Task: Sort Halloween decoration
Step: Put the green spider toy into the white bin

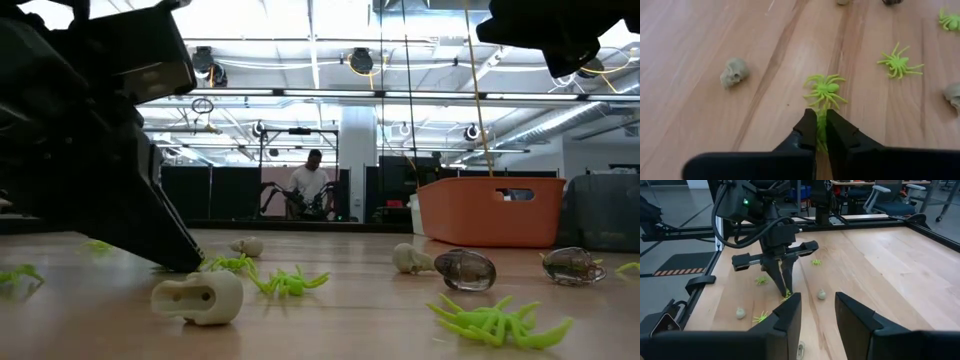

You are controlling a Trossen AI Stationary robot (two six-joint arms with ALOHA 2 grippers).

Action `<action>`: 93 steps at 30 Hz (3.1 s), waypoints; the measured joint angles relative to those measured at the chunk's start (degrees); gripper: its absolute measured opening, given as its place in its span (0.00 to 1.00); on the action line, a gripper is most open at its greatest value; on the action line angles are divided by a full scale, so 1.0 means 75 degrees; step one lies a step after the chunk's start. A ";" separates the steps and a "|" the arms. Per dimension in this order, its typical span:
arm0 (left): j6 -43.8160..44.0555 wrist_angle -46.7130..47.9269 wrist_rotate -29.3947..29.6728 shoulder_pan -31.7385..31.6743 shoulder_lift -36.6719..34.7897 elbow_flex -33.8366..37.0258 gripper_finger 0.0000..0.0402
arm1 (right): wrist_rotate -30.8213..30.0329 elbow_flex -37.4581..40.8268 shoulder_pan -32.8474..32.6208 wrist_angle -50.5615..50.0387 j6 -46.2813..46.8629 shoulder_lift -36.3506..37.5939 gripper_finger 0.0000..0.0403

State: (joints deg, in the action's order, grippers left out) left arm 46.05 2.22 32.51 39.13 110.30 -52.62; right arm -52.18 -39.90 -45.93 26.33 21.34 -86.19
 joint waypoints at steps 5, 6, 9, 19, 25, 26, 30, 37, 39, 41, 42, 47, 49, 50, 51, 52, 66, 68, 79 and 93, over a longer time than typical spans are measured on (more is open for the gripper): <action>-0.0240 0.0000 0.0002 0.0009 -0.0142 0.0023 0.05 | 0.0000 0.0000 0.0000 0.0000 0.0000 0.0003 0.26; -0.0259 0.0050 -0.0037 0.0019 -0.0214 0.0032 0.05 | 0.0001 0.0000 0.0000 0.0001 0.0000 0.0003 0.26; -0.0531 0.0183 -0.0069 0.0102 -0.0544 0.0060 0.03 | 0.0000 0.0000 0.0000 -0.0003 0.0000 0.0003 0.26; -0.2829 -0.1170 0.0718 0.0098 -0.1806 0.0032 0.01 | 0.0458 0.0000 0.0028 0.0110 -0.0413 0.0003 0.26; -0.5451 -0.4086 0.0747 -0.0093 -0.2049 0.0032 0.01 | 0.0852 0.0003 0.0347 0.1700 -0.1663 -0.0506 0.27; -0.5794 -0.4529 0.0715 -0.0141 -0.2052 0.0032 0.01 | 0.1072 0.0003 0.0451 0.2099 -0.1889 -0.0648 0.27; -0.6393 -0.5685 0.0478 -0.0434 -0.2052 0.0029 0.01 | 0.1897 0.0003 0.0858 0.3893 -0.2683 -0.1251 0.30; -0.5983 -0.6058 0.0102 -0.1054 -0.2052 0.0029 0.01 | 0.2398 0.0003 0.1442 0.5612 -0.3394 -0.1673 0.37; -0.5970 -0.6062 -0.0112 -0.1215 -0.2052 0.0029 0.01 | 0.2398 0.0003 0.1636 0.5650 -0.3396 -0.1670 0.39; -0.5809 -0.6069 -0.0137 -0.1378 -0.2052 0.0029 0.01 | 0.2459 0.0003 0.1831 0.5677 -0.3401 -0.1673 0.41; -0.5789 -0.6067 -0.0141 -0.1461 -0.2052 0.0029 0.01 | 0.2612 0.0003 0.1952 0.5714 -0.3401 -0.1673 0.42; -0.5801 -0.5969 -0.0140 -0.1785 -0.2052 0.0029 0.01 | 0.2793 0.0003 0.2456 0.5958 -0.3356 -0.1673 0.45; -0.5798 -0.5847 -0.0144 -0.1868 -0.2052 0.0029 0.01 | 0.2966 0.0003 0.2610 0.6002 -0.3380 -0.1670 0.44; -0.5798 -0.5786 -0.0145 -0.1910 -0.2052 0.0029 0.01 | 0.2995 0.0003 0.2659 0.6006 -0.3385 -0.1672 0.44; -0.5798 -0.5740 -0.0145 -0.1942 -0.2052 0.0029 0.01 | 0.2999 0.0003 0.2697 0.6003 -0.3396 -0.1673 0.43; -0.5797 -0.5708 -0.0145 -0.1972 -0.2052 0.0029 0.01 | 0.2998 0.0003 0.2735 0.6006 -0.3396 -0.1673 0.41; -0.5836 -0.5584 -0.0143 -0.2022 -0.2052 0.0029 0.01 | 0.3194 0.0003 0.2818 0.6029 -0.3569 -0.1673 0.08; -0.5836 -0.5578 -0.0148 -0.2022 -0.2052 0.0023 0.01 | 0.3191 0.0003 0.2818 0.6026 -0.3615 -0.1673 0.02; -0.5396 -0.5024 -0.0661 -0.1983 -0.2237 0.0020 0.33 | 0.3169 0.0003 0.2818 0.5986 -0.3750 -0.1673 0.00; -0.4788 -0.1243 0.1807 -0.1398 -0.4118 0.0023 0.64 | 0.3165 0.0003 0.2818 0.6012 -0.6568 -0.1670 0.00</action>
State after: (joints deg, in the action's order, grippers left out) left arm 10.14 -7.10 46.06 28.64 79.42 -52.45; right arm -28.45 -39.88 -24.80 71.42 -27.92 -98.72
